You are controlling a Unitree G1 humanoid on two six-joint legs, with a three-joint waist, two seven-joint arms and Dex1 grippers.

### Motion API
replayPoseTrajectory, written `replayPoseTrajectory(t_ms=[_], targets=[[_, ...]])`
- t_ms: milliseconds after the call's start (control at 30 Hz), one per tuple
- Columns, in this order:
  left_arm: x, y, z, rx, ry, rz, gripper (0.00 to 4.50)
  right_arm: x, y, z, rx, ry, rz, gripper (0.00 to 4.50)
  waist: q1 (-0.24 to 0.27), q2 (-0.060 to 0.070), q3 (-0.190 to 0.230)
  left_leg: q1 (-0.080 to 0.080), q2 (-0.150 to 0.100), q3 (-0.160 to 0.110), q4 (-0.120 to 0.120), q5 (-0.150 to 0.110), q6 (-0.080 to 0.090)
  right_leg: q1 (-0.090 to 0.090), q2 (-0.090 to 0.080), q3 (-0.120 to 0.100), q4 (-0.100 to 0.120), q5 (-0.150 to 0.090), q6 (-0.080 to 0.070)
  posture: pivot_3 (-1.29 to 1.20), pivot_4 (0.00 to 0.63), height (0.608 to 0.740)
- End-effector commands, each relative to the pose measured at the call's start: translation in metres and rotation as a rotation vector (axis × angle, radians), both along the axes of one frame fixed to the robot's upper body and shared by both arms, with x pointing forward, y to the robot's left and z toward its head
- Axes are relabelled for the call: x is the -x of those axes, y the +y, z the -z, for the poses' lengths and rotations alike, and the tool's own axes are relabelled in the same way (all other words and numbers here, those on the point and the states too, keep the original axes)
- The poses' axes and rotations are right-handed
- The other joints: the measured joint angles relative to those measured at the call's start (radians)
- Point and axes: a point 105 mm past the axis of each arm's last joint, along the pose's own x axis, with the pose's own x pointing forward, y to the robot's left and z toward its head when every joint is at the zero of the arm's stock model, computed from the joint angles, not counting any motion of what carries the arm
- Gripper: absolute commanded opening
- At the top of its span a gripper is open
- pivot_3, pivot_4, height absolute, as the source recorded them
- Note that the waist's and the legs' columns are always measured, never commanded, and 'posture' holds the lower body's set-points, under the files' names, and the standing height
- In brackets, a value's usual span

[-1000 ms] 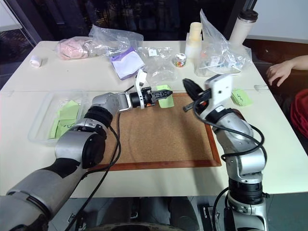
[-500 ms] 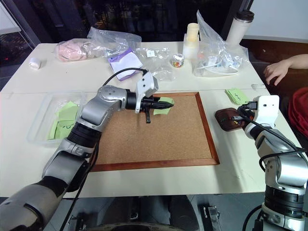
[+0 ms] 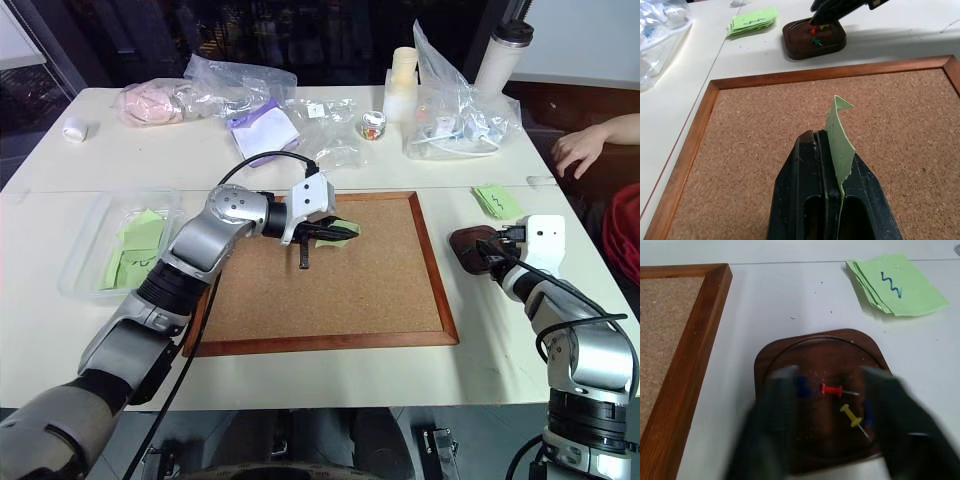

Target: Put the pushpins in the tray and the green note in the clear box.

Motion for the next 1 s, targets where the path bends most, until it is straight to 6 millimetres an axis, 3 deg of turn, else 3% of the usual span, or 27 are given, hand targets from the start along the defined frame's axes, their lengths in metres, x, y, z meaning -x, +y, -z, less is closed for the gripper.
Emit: replayPoseTrajectory(t_ms=[33, 67, 100, 233, 633, 733, 800, 900, 1000], targets=[[0.004, -0.004, -0.005, 0.013, -0.035, 0.023, 0.0, -0.002, -0.002, -0.01, 0.006, -0.05, 0.006, 3.94, 0.0, 0.0, 0.0, 0.0, 0.0, 0.0, 0.0, 0.0, 0.0, 0.0, 0.0, 0.0, 0.0, 0.0, 0.0, 0.0, 0.15, 0.734], [0.004, -0.004, -0.005, 0.013, -0.035, 0.023, 0.0, -0.002, -0.002, -0.011, 0.005, -0.053, 0.005, 4.41, 0.0, 0.0, 0.0, 0.0, 0.0, 0.0, 0.0, 0.0, 0.0, 0.0, 0.0, 0.0, 0.0, 0.0, 0.0, 0.0, 0.15, 0.734], [0.004, -0.004, -0.005, 0.014, -0.035, 0.023, 0.0, -0.002, -0.002, -0.011, 0.005, -0.054, 0.005, 4.48, 0.0, 0.0, 0.0, 0.0, 0.0, 0.0, 0.0, 0.0, 0.0, 0.0, 0.0, 0.0, 0.0, 0.0, 0.0, 0.0, 0.15, 0.734], [0.001, 0.0, -0.005, 0.016, -0.035, -0.004, 0.0, -0.004, -0.003, -0.016, -0.031, -0.079, 0.016, 4.48, 0.0, 0.0, 0.0, 0.0, 0.0, 0.0, 0.0, 0.0, 0.0, 0.0, 0.0, 0.0, 0.0, 0.0, 0.0, 0.0, 0.15, 0.734], [-0.004, 0.007, -0.004, 0.024, -0.041, -0.054, 0.0, -0.013, -0.013, -0.025, -0.383, -0.134, 0.127, 4.48, 0.001, 0.0, 0.0, 0.0, 0.0, 0.0, 0.0, 0.0, 0.0, 0.0, -0.001, 0.0, 0.0, 0.0, 0.0, 0.0, 0.15, 0.734], [-0.006, 0.01, -0.003, 0.023, -0.042, -0.071, 0.0, -0.012, -0.014, -0.027, -0.392, -0.136, 0.124, 4.48, 0.0, 0.0, 0.0, 0.0, 0.0, 0.0, 0.0, 0.0, 0.0, 0.0, -0.001, 0.0, 0.0, 0.0, 0.0, 0.0, 0.15, 0.734], [-0.007, 0.013, -0.002, 0.017, -0.047, -0.083, 0.0, -0.01, -0.016, -0.026, -0.334, -0.127, 0.127, 4.48, 0.0, 0.0, 0.0, 0.0, 0.0, 0.0, 0.0, 0.0, 0.0, 0.0, -0.001, 0.0, 0.0, 0.0, 0.0, 0.0, 0.15, 0.734], [-0.008, 0.016, 0.0, 0.005, -0.055, -0.094, 0.0, -0.007, -0.02, -0.017, -0.05, -0.073, 0.11, 4.48, 0.001, 0.0, 0.0, 0.0, 0.0, 0.0, 0.0, 0.0, 0.0, 0.0, -0.001, 0.0, 0.0, 0.0, 0.0, 0.0, 0.15, 0.734], [-0.008, 0.016, 0.001, 0.008, -0.053, -0.093, 0.0, -0.007, -0.019, -0.007, 0.032, -0.042, 0.107, 4.48, -0.003, 0.0, 0.0, 0.0, 0.0, 0.0, 0.0, 0.0, 0.0, 0.0, -0.001, 0.0, 0.0, 0.0, 0.0, 0.0, 0.15, 0.734]])
